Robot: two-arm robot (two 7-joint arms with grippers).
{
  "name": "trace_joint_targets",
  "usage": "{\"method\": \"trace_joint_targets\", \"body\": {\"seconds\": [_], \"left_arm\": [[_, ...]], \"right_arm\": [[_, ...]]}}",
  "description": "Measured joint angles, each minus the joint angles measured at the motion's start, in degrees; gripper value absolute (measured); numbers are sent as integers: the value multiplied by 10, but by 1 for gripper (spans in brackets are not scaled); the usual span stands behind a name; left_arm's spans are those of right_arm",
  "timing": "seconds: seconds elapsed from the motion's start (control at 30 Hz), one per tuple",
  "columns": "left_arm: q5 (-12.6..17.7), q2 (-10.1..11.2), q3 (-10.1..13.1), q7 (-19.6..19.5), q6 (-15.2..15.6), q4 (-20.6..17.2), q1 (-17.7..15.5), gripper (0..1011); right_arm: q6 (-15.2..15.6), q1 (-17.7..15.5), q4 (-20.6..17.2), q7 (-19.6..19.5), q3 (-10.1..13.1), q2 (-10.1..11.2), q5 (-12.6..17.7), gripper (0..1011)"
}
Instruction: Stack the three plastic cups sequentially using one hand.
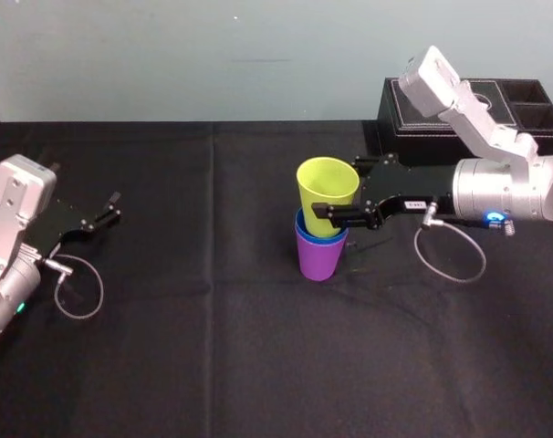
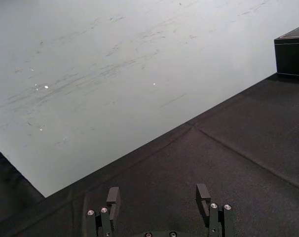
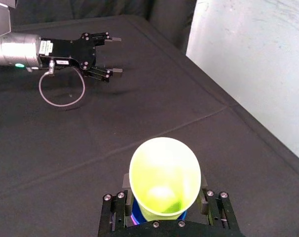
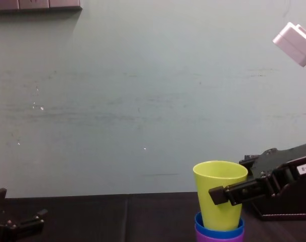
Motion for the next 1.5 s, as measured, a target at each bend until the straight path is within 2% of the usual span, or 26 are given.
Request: {"method": "trace_joint_targets", "body": {"seconds": [0.8,0.9,1.13,1.5], "left_arm": [[0,0,0,0,0,0,0,1011],[0,0,0,0,0,0,0,1011],[0,0,0,0,0,0,0,1011],[0,0,0,0,0,0,0,1011]], "right_arm": [[-5,-4,11,3,-2,-5,1,737],[-5,-4,11,3,-2,-4,1,775],[-5,-4,11,3,-2,-4,1,995],[-4,-4,10,3,-2,-4,1,1003]]}}
